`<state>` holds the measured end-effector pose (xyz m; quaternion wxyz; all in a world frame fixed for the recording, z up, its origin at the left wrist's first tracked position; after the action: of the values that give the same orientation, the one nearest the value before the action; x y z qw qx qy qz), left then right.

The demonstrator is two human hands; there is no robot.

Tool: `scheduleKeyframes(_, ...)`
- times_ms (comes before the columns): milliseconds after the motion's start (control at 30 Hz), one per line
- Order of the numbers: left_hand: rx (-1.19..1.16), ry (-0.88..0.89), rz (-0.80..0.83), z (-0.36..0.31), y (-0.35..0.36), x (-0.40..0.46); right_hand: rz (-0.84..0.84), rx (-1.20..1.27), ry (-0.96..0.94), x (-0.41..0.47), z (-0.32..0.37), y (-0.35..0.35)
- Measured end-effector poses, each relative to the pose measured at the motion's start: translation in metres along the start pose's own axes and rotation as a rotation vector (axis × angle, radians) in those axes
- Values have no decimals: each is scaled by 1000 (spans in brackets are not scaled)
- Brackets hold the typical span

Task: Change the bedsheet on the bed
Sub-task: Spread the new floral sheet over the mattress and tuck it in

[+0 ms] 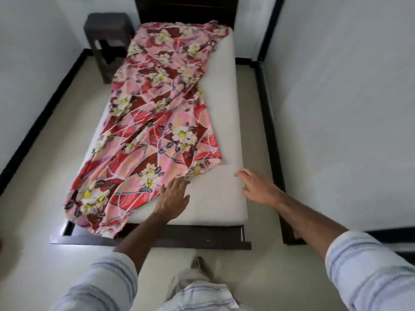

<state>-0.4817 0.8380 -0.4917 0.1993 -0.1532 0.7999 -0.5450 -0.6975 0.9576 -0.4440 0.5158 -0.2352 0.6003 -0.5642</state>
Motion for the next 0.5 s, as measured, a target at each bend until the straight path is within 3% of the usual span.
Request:
scheduleKeyframes(133, -69, -65, 1, 13, 20, 29, 56, -14, -92, 55, 3, 9)
scheduleKeyframes(367, -166, -153, -2, 19, 68, 69, 221, -108, -61, 147, -30, 72)
scheduleKeyframes(500, -164, -259, -23, 40, 103, 107, 201, -87, -56, 220, -55, 109)
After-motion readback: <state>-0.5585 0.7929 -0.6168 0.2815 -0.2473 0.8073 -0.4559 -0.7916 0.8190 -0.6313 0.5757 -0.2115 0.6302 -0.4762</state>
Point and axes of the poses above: each hand's wrist, its own x-axis towards the middle knuckle, its own y-axis out of the palm, z = x × y, the point moved 10 cm from there along x, towards the middle knuckle, and after that the axes turned 12 degrees about y, right-handed, at the moved point
